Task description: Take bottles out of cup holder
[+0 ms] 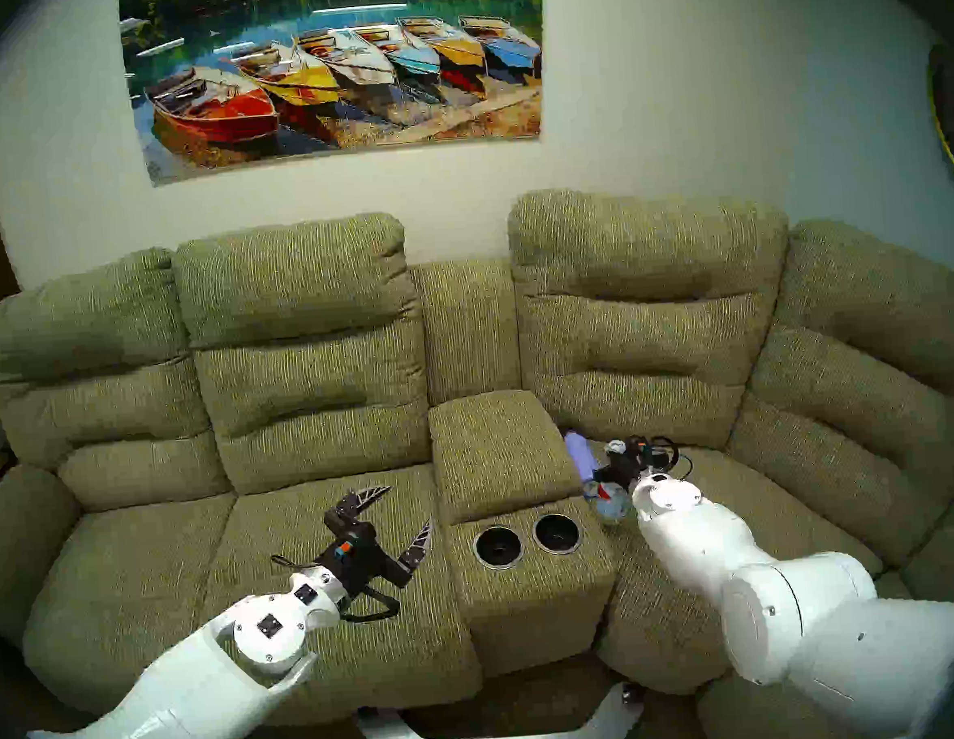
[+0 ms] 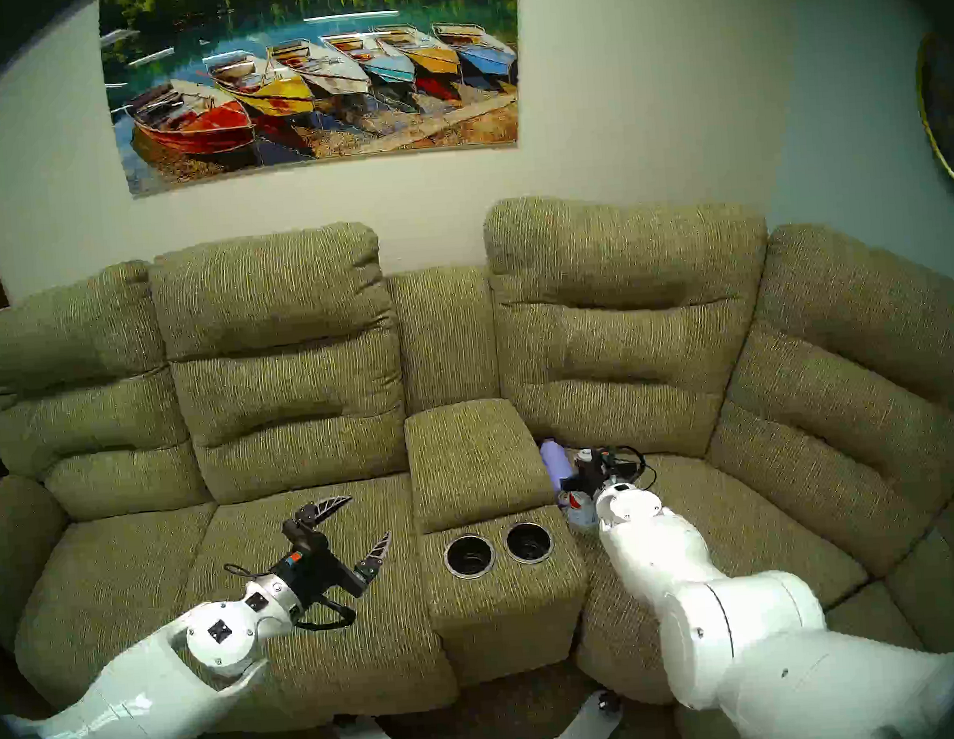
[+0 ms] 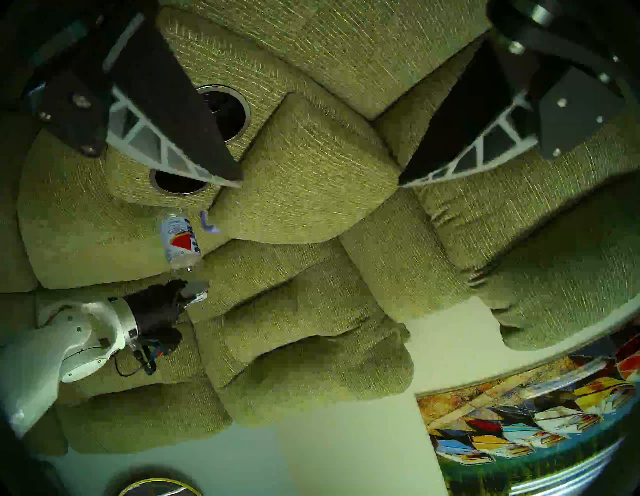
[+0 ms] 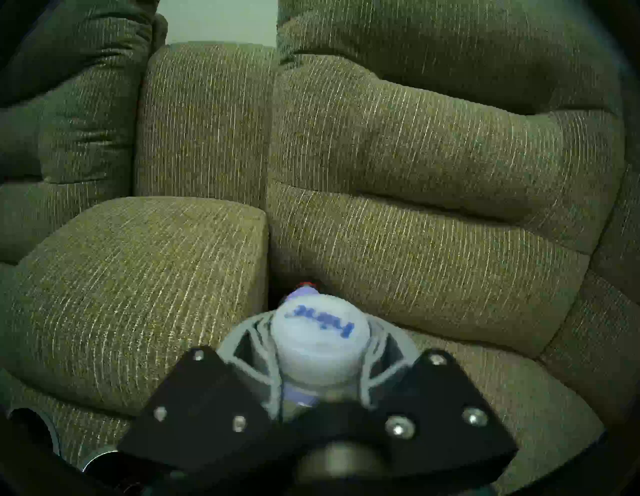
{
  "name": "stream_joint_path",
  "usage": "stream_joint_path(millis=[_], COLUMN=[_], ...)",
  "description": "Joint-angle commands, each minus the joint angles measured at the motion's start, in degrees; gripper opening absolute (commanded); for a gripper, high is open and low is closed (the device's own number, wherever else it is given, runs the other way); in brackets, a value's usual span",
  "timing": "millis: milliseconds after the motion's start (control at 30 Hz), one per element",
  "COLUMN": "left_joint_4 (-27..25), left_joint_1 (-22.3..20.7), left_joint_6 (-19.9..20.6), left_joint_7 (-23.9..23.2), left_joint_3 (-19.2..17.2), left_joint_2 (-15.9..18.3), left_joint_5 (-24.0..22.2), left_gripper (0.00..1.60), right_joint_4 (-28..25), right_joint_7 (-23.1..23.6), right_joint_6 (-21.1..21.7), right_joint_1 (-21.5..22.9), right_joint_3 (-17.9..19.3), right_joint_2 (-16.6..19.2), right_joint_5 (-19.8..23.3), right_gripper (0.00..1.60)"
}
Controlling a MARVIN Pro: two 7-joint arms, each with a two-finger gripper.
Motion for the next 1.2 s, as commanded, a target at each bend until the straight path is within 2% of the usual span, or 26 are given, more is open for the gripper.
stream_joint_path(millis=[0,667,700,733,767,800,833,1167], left_joint_4=[-0.8,-0.8,-0.8,-0.8,-0.8,-0.8,-0.8,-0.8], left_joint_1=[-0.2,-0.2,-0.2,-0.2,-0.2,-0.2,-0.2,-0.2], left_joint_6=[-0.4,-0.4,-0.4,-0.4,-0.4,-0.4,-0.4,-0.4], left_joint_7=[0.0,0.1,0.1,0.1,0.1,0.1,0.1,0.1], left_joint_3=[-0.1,0.0,0.0,0.0,0.0,0.0,0.0,0.1], left_joint_2=[-0.1,0.0,0.0,0.0,0.0,0.0,0.0,0.1], left_joint_5=[0.0,-0.1,-0.1,-0.1,-0.1,-0.1,-0.1,-0.1], left_gripper=[1.60,1.60,1.60,1.60,1.60,1.60,1.60,1.60], right_joint_4=[1.5,6.4,6.5,6.8,6.8,6.9,7.0,7.4], right_joint_7=[-0.1,-0.9,-0.9,-0.8,-0.8,-0.8,-0.8,-0.7], right_joint_6=[-1.2,-1.7,-1.7,-1.7,-1.7,-1.7,-1.7,-2.7], right_joint_1=[4.7,7.0,7.1,7.2,7.2,7.3,7.4,7.7], right_joint_3=[0.0,0.1,0.1,0.1,0.1,0.1,0.1,0.2], right_joint_2=[0.2,-0.3,-0.3,-0.3,-0.3,-0.3,-0.3,-0.3], right_joint_5=[-0.1,-1.1,-1.0,-1.0,-1.0,-1.1,-1.1,-0.9], right_gripper=[0.00,0.00,0.19,0.59,0.59,1.05,1.60,1.60])
